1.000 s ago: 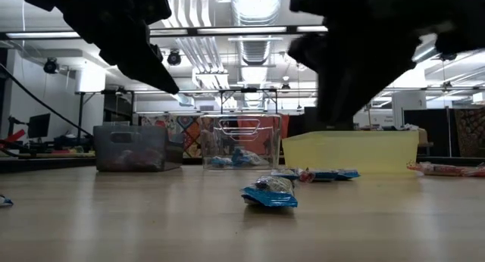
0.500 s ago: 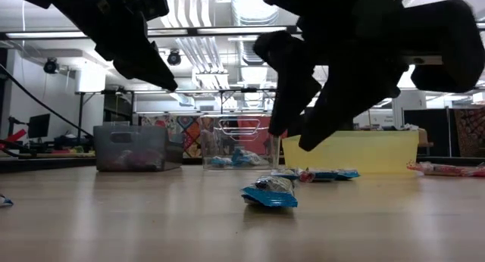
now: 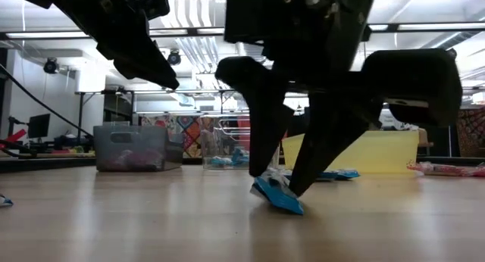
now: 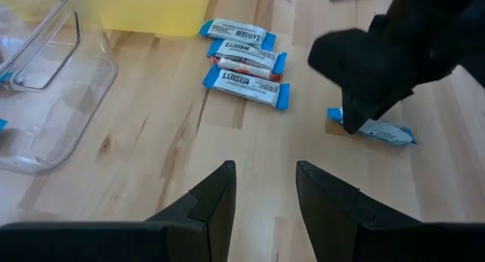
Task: Sort candy
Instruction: Put the white chocolate into the transparent bin
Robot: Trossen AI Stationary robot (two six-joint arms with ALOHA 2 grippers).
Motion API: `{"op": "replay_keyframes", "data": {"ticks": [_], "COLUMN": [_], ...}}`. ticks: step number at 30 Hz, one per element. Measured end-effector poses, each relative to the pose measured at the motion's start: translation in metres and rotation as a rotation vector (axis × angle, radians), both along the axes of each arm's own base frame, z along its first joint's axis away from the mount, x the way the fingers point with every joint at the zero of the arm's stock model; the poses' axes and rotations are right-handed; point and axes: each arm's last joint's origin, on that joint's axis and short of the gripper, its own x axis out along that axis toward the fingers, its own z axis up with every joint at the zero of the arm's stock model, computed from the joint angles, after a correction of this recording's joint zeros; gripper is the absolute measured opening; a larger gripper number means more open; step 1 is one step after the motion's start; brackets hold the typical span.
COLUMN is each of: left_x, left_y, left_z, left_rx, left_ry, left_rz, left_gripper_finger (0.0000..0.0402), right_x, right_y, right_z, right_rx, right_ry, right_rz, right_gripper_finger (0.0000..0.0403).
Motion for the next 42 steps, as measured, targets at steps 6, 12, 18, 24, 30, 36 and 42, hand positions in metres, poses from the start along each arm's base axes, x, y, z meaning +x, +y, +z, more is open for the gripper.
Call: {"op": "replay_keyframes", "data": {"ticks": [6,12,18,24,30,36,42], "left_x": [0.000,-0.001,-0.007,-0.015,-0.027,-0.041,-0.049], "left_y": [0.000,-0.001,0.001,0.004,0.007,0.011,0.012], "left_z": [0.000,0.000,0.003,0.018,0.038,0.053,0.056], "left_rx": [0.000,0.001,0.007,-0.020,-0.043,-0.043,-0.048], "left_ry": [0.001,0.004,0.022,-0.036,-0.121,-0.181,-0.198], "left_rz": [0.000,-0.004,-0.003,0.004,-0.002,-0.020,-0.027], "left_gripper_finger": [0.0123,0.0123,0.0123,0.0123,0.0123,0.0123,0.0123], "right_x": [0.012,0.017,0.025,0.027,0.027,0.026,0.025], "right_y": [-0.009,-0.024,-0.041,-0.047,-0.048,-0.048,-0.053], "right_z": [-0.005,-0.004,0.002,0.003,0.003,0.006,0.022], "right_rx": [0.063,0.141,0.289,0.348,0.369,0.375,0.329], "right_ry": [0.072,0.106,0.145,0.166,0.183,0.183,0.114], "right_rz": [0.029,-0.046,-0.169,-0.183,-0.186,-0.201,-0.276], "right_gripper_finger": [0.0192,0.0166,0.0113,0.0056,0.0011,0.0008,0.0008]}}
